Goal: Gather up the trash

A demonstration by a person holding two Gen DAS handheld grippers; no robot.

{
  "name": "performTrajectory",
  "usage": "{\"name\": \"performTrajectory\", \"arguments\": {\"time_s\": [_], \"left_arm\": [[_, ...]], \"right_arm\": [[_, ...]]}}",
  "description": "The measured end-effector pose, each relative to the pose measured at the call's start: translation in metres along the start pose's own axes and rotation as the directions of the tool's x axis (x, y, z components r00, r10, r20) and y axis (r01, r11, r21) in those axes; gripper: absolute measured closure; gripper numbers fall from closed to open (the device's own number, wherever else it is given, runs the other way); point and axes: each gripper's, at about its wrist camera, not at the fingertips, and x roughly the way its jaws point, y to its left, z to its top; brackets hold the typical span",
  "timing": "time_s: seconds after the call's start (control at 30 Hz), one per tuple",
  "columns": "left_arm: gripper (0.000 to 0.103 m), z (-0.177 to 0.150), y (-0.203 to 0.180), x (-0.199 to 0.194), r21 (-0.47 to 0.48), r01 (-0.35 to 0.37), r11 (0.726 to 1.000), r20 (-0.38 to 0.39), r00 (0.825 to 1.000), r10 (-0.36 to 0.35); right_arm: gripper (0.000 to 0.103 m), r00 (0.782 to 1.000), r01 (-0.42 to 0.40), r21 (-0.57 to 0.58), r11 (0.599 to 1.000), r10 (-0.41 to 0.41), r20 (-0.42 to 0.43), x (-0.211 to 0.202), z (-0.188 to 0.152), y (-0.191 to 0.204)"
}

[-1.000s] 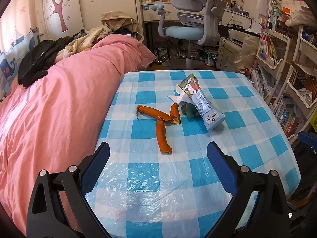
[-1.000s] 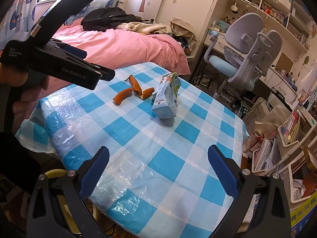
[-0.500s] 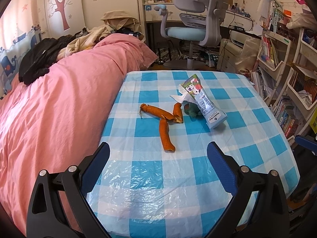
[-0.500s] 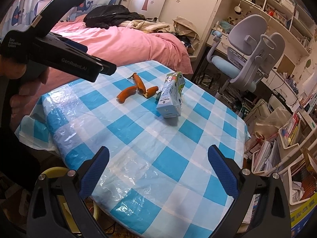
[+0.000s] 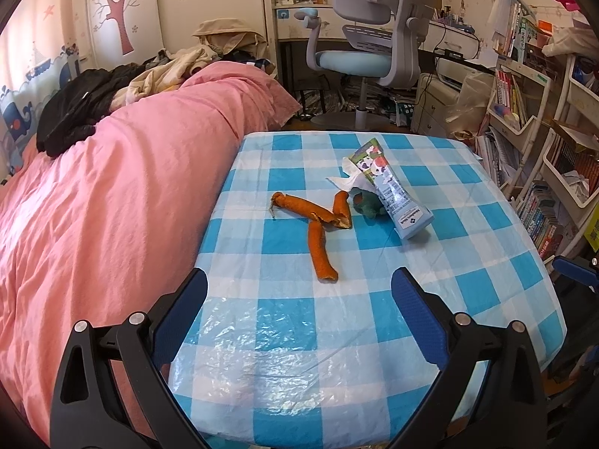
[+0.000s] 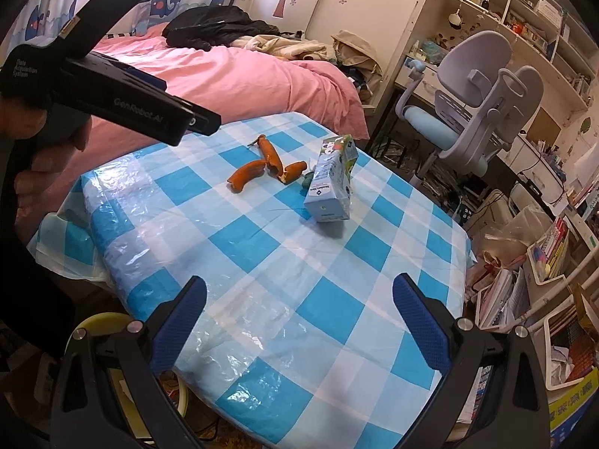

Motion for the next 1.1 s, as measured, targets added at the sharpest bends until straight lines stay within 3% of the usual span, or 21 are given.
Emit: {"name": "performTrajectory", "arguments": {"time_s": [0.17, 0.4, 0.7, 1.1], "left_arm": [[0.008, -0.004, 0.022, 0.003, -0.048, -0.012, 0.999, -0.030, 0.999, 0.011], [0.008, -0.010, 0.047, 0.019, -0.171, 0.028, 0.985, -0.108, 0.993, -0.047], [0.008, -0.009, 0.052, 0.045, -0.187, 0.000, 0.982, -0.163, 0.986, -0.031], [0.008, 0.010, 0.037, 0.078, -0.181, -0.015, 0.983, -0.171, 0.985, -0.016]], "right_arm": [[0.008, 1.000, -0.017, -0.005, 1.000, 0.017, 0.001, 0.007, 0.003, 0.005], [0.008, 0.999, -0.034, -0.020, 0.999, 0.034, -0.017, 0.026, 0.012, 0.014], [0.008, 1.000, -0.008, 0.053, 0.999, 0.008, 0.007, 0.043, 0.032, -0.001], [0.008, 0.999, 0.039, 0.097, 0.995, -0.038, -0.014, 0.091, 0.060, -0.015]]}}
